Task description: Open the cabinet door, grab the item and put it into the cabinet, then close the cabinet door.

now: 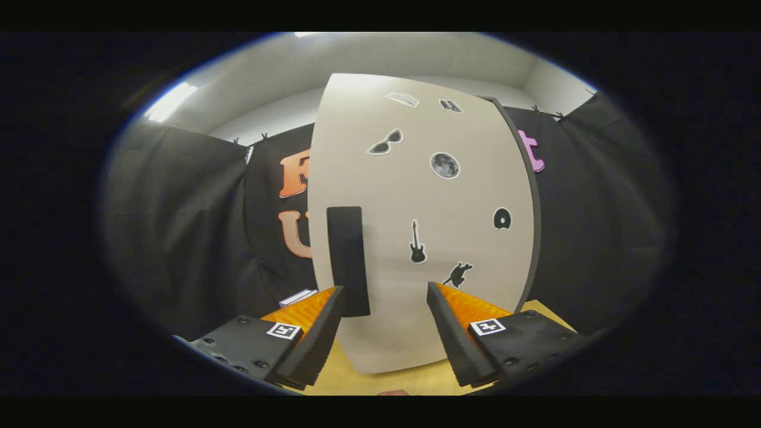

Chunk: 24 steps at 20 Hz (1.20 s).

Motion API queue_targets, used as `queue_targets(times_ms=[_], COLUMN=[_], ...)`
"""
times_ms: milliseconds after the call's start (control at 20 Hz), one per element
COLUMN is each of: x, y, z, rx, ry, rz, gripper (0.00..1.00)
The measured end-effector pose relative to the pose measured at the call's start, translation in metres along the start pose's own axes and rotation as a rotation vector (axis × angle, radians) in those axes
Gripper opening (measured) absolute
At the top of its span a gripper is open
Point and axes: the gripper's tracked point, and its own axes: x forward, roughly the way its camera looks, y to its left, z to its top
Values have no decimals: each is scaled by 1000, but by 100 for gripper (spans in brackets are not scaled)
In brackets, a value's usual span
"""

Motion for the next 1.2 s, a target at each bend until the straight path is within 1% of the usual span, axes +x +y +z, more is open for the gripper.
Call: queue_targets(times_ms=[200,500,750,1200], x=[14,38,48,68], y=[-1,4,7,8], z=[3,0,-1,-3], rx=[18,-8,17,17], ry=[5,20,38,52], rz=[8,11,11,-17], gripper=[89,89,89,89])
